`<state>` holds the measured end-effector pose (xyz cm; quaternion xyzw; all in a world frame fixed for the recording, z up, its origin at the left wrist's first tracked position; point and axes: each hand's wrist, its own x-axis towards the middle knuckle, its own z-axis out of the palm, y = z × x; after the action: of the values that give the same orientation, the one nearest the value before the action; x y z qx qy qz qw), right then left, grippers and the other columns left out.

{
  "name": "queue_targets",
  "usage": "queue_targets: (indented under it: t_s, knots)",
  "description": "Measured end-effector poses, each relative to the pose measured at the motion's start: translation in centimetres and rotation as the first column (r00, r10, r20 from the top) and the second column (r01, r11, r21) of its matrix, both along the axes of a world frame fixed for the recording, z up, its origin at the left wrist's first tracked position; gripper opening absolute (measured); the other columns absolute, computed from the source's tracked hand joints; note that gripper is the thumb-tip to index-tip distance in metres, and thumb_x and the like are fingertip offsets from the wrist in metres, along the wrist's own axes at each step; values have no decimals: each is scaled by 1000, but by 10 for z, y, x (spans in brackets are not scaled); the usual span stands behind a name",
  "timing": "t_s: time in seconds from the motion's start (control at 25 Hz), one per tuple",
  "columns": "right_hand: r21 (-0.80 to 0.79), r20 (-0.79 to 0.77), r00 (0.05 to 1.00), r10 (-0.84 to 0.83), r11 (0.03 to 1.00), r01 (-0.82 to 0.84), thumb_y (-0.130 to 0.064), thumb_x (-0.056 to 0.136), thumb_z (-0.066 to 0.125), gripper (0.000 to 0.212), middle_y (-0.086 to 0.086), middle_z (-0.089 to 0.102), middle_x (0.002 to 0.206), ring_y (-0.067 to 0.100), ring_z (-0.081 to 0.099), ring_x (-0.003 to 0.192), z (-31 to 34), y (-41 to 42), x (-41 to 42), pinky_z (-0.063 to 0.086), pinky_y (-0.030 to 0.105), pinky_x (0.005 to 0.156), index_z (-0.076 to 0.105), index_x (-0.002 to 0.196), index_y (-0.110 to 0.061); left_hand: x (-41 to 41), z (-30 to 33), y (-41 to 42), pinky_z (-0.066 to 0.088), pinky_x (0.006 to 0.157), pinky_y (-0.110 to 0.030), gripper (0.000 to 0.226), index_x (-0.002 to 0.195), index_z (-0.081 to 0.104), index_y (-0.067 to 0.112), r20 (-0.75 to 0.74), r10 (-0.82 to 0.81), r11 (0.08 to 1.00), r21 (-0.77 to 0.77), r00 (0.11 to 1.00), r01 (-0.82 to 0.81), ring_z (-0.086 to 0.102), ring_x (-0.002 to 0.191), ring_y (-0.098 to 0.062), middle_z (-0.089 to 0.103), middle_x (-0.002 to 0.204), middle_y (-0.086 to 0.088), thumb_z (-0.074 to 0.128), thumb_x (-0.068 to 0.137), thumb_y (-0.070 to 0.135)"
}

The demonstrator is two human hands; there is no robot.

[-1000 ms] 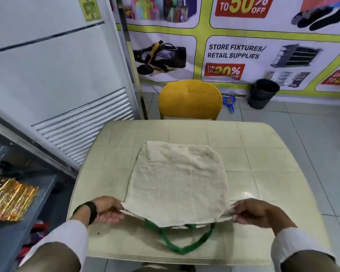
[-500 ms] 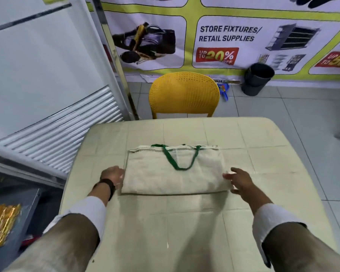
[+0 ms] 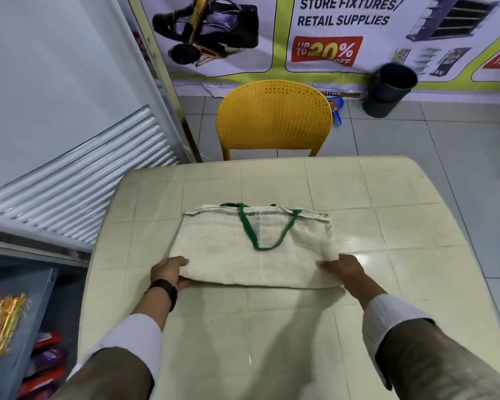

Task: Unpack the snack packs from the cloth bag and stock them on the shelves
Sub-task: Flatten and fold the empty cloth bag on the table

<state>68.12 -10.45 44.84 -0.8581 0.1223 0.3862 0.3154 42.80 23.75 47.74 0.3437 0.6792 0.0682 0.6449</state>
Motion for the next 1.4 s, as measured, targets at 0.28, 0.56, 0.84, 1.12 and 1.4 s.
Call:
queue_targets:
  t_s: [0.28, 0.56, 0.84, 1.12, 1.4]
  knots:
    - [122, -49, 999, 20, 992, -14, -36, 64, 90, 42, 10, 62, 70, 31, 64, 70, 1, 6, -59, 42, 33, 60, 63, 69, -4, 27, 63, -42, 48, 75, -26, 27, 104, 73, 10, -92, -281, 818, 497, 955, 289, 64, 85, -22, 71, 95, -3, 66, 81, -2]
    - [298, -186, 960, -210, 919, 259, -70, 94, 47, 60, 11, 72, 89, 30, 65, 80, 33, 0, -63, 52, 42, 76, 71, 93, -15, 86, 47, -193, 44, 104, -25, 46, 129, 67, 25, -335, -934, -103, 588, 125, 802, 59, 113, -16, 63, 124, 2, 69, 85, 38]
    - [268, -75, 990, -122, 954, 138, -66, 53, 85, 104, 5, 62, 131, 30, 64, 116, 13, 0, -52, 54, 47, 100, 55, 138, -14, 63, 1, -115, 46, 103, -33, 48, 138, 57, 21, -394, -707, 465, 366, 587, 806, 60, 120, -29, 56, 137, -12, 65, 93, 34]
    - [237, 28, 998, -51, 971, 42, -12, 74, 82, 15, 3, 71, 80, 27, 67, 82, 18, -12, -57, 48, 34, 69, 71, 73, -22, 57, -18, -124, 51, 98, -40, 20, 113, 66, 17, -253, -784, 533, 193, 567, 824, 64, 115, -35, 70, 119, -10, 62, 94, 24]
    - [80, 55, 998, -38, 996, 33, -27, 58, 68, 24, 10, 70, 75, 31, 67, 79, 34, -135, -108, 52, 42, 71, 72, 75, -10, -17, -6, -249, 55, 96, -46, 11, 94, 65, 27, 31, -766, 642, 80, 642, 762, 70, 100, -23, 74, 106, -2, 68, 91, 16]
